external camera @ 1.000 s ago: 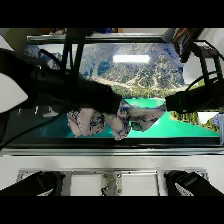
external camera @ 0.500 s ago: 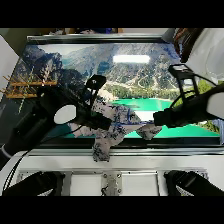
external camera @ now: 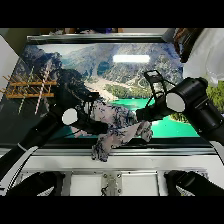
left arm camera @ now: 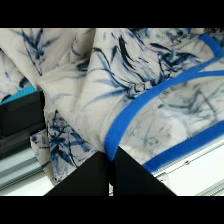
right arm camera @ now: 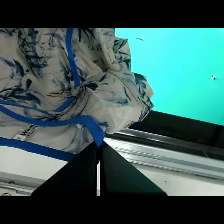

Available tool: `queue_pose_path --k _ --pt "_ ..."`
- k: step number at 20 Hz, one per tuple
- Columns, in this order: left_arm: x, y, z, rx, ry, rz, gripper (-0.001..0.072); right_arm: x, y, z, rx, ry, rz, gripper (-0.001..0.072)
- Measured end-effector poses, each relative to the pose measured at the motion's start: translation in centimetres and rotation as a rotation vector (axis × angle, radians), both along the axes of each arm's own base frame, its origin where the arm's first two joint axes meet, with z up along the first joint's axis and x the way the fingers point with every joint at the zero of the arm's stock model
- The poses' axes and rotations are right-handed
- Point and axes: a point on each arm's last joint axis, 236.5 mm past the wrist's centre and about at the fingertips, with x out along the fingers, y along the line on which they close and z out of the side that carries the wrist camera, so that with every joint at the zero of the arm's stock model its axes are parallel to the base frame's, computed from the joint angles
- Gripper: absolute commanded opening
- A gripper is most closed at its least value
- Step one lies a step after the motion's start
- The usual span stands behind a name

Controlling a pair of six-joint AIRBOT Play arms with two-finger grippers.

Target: Fold the clothes and pants, and hang the long-sleeved shirts on hangers.

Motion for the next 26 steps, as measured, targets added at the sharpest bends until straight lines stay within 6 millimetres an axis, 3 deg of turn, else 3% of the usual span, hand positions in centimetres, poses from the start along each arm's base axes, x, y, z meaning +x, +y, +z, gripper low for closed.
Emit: queue_pose_path --k 6,7,8,9,12,14,17,20,23,26 --pt "-3.5 -0.8 -0.5 -0.032 -0.002 -0.046 0.0019 -3.9 -0.5 -2.3 0.043 0.069 0.001 0.0014" --pt "-4.0 -1.1 -0.5 -0.034 -0.003 -0.062 0.0194 -4.1 -0.5 -2.3 0.052 0.071 0.0 0.0014" --pt "-4.5 -1.3 -0.5 -0.036 -0.002 -0.075 0.0557 -4.4 -0.4 -2.4 0.058 0.078 0.0 0.0015" --pt "-4.9 -1.5 -0.5 -0.038 -0.001 -0.085 0.0707 -4.6 -0.3 -2.5 0.064 0.082 0.001 0.0014" --pt "-5.0 -1.6 -0.1 -0.041 0.0 -0.087 0.0708 -5.0 -0.1 -2.6 0.076 0.092 0.001 0.0014" --pt "-4.0 -1.4 0.9 -0.051 -0.013 -0.064 0.0708 -5.1 -0.1 -2.6 0.08 0.094 0.001 0.0014" --pt "-1.1 -0.6 3.2 -0.078 -0.064 -0.007 0.0708 -5.1 0.0 -2.7 0.082 0.097 0.002 0.0014" --pt "2.7 1.7 5.4 -0.085 -0.145 0.053 0.0708 -5.2 0.0 -2.7 0.084 0.098 0.002 0.0014" --pt "7.5 7.5 6.7 0.004 -0.252 0.163 0.0709 -5.2 0.0 -2.7 0.085 0.099 0.002 0.0015" --pt "11.3 16.0 6.9 0.168 -0.33 0.315 0.071 -5.2 0.0 -2.7 0.085 0.099 0.003 0.0014"
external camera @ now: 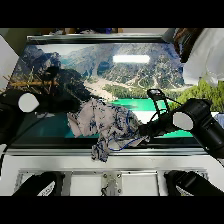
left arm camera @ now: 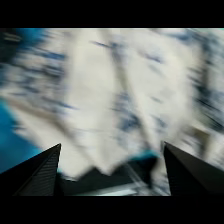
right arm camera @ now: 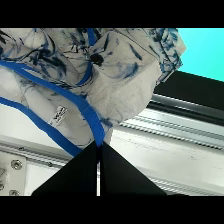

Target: Fold the clothes and pants, and hang the long-sleeved shirts on hangers.

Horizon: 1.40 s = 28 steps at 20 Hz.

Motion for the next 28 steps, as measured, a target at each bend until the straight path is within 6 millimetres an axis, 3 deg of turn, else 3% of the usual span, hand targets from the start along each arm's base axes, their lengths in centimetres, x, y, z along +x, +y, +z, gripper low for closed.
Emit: queue_pose_path --k 3,5,10,18,28 --pt "2.2 8.6 -0.6 0.13 -0.017 0.163 0.071 0.0 0.0 0.0 0.0 0.0 0.0 0.0014" --pt "3.1 12.9 -1.8 0.191 -0.004 0.219 0.0709 0.0 0.0 0.0 0.0 0.0 0.0 0.0014" --pt "6.0 19.2 -6.9 0.326 0.042 0.216 0.0709 0.0 0.0 0.0 0.0 0.0 0.0 0.0014" --pt "7.5 24.9 -15.8 0.531 0.178 0.122 0.0708 0.0 0.0 0.0 0.0 0.0 0.0 0.0014" --pt "10.3 26.6 -19.1 0.537 0.138 0.119 0.0708 0.0 0.0 0.0 0.0 0.001 0.0 0.0014"
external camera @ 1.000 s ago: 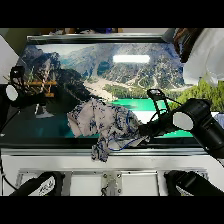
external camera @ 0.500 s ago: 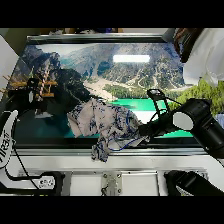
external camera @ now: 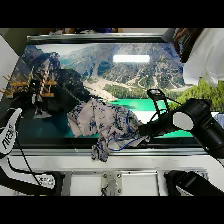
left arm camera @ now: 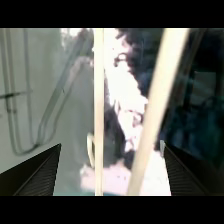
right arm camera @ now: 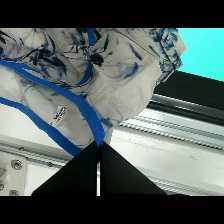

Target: Fold the clothes and pants, and hang the long-sleeved shirts on hangers.

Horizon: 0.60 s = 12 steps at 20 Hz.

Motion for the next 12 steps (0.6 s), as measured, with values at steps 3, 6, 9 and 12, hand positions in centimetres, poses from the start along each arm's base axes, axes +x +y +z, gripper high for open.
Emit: queue_pose_path --k 3,6,9,12 --pt "0.9 0.4 -0.1 0.003 0.007 0.01 0.0708 0.0 0.0 0.0 0.0 0.0 0.0 0.0014" --pt "1.5 0.7 -0.5 0.004 0.019 0.021 0.0708 0.0 0.0 0.0 0.0 -0.001 0.0 0.0014" --pt "1.5 0.8 -0.9 0.003 0.034 0.026 0.0707 0.0 0.0 0.0 0.0 0.0 0.0 0.0014" --pt "1.5 0.8 -1.2 -0.001 0.042 0.03 0.0575 0.0 0.0 0.0 0.0 0.0 0.0 0.0014"
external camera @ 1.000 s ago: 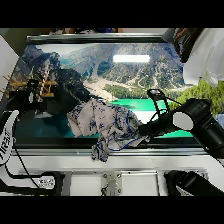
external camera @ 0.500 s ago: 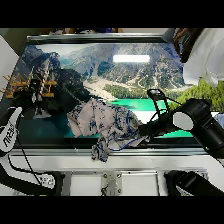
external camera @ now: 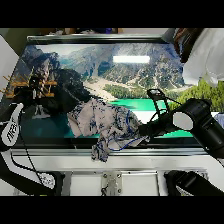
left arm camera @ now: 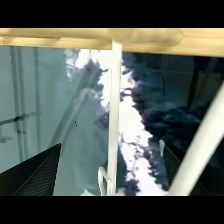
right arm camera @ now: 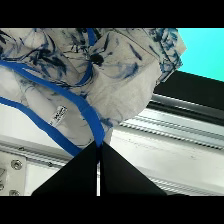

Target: Fold the clothes and pants, and hang the long-sleeved shirts on hangers.

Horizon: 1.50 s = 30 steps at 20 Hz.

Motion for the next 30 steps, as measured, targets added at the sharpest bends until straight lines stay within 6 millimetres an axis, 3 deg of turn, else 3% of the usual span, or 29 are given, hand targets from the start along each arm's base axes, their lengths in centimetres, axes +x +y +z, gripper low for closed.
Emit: queue_pose_path --k 1,2,3,4,15,19,23,30 --pt "0.0 -0.1 -0.1 -0.003 0.001 0.001 0.0473 0.0 0.0 0.0 0.0 0.0 0.0 0.0014" --pt "0.0 -0.1 -0.1 -0.004 0.001 0.001 0.0333 0.0 0.0 0.0 0.001 0.0 0.0 0.0014" --pt "0.0 -0.1 -0.2 -0.004 0.004 0.001 0.0146 0.0 0.0 0.0 0.0 0.0 0.0 0.0014" --pt "-0.3 0.1 -0.3 0.008 0.02 -0.011 0.002 0.0 0.0 0.0 0.0 0.0 0.0 0.0014" --pt "-0.6 0.0 -0.2 -0.003 0.025 0.012 0.0016 0.0 0.0 0.0 0.001 0.0 0.0 0.0015" --pt "-0.9 -0.2 0.8 -0.014 0.017 0.03 0.0016 0.0 0.0 0.0 0.001 0.0 0.0 0.0014" --pt "-0.1 -0.5 4.1 0.014 -0.041 0.008 0.0016 0.0 0.0 0.0 0.001 0.0 0.0 0.0014" --pt "2.3 -4.9 9.3 0.04 -0.15 -0.113 0.0016 0.0 0.0 0.0 0.001 0.0 0.0 0.0014"
